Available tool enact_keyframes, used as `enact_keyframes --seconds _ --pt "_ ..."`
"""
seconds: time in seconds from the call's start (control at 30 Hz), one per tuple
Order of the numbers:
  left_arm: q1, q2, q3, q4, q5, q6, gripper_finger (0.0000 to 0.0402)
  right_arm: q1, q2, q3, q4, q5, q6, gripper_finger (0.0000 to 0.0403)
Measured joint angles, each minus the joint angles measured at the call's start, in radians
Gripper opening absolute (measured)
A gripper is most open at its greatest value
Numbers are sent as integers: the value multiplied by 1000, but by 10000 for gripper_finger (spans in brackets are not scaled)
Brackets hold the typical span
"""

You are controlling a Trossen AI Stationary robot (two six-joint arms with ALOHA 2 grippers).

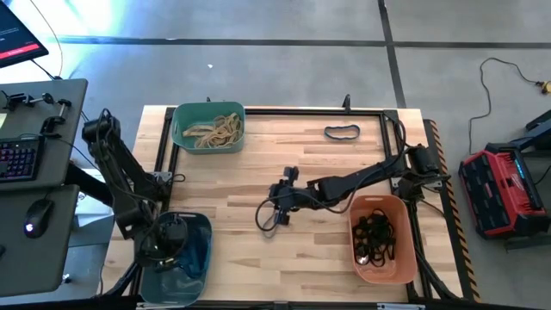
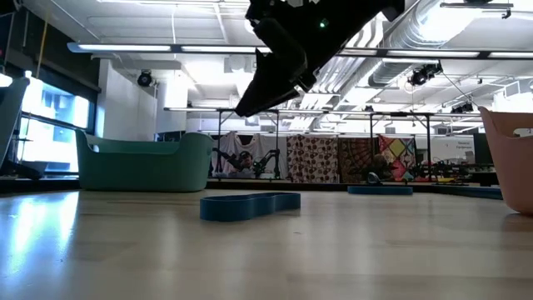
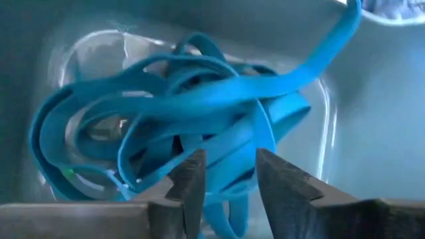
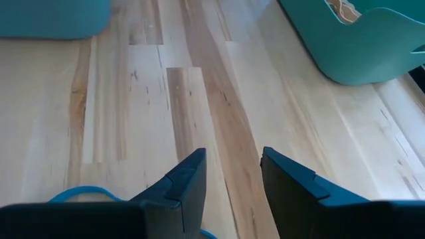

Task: Sort rubber bands into baskets
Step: Put the blue rubber band into the blue bin

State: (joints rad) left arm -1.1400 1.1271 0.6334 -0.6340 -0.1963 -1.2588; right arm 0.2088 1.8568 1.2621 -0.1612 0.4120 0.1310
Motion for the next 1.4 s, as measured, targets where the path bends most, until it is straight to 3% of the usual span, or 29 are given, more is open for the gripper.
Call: enact_keyframes --seconds 0.17,0.27,0.37,0.53,0.7,0.83,1.07,1.2,1.4 --pt "0 -29 18 -65 7 51 126 0 0 0 -58 70 3 134" --pt "0 -51 27 -85 -71 100 126 -7 0 0 -114 106 29 134" --pt "4 -61 27 -49 -161 177 126 -22 0 0 -175 109 75 134" --pt "51 -47 1 52 -181 291 102 -41 0 0 -245 112 116 134" --pt "96 -8 -64 203 -130 391 48 -40 0 0 -249 137 113 133" --pt "108 28 -83 233 -77 411 8 -40 0 0 -250 138 105 133" --pt "106 119 -83 228 26 328 1 -39 0 0 -254 149 105 133" --pt "94 142 -34 140 103 275 0 -39 0 0 -257 155 97 133" --pt "44 132 145 -138 76 212 0 -39 0 0 -261 155 89 133"
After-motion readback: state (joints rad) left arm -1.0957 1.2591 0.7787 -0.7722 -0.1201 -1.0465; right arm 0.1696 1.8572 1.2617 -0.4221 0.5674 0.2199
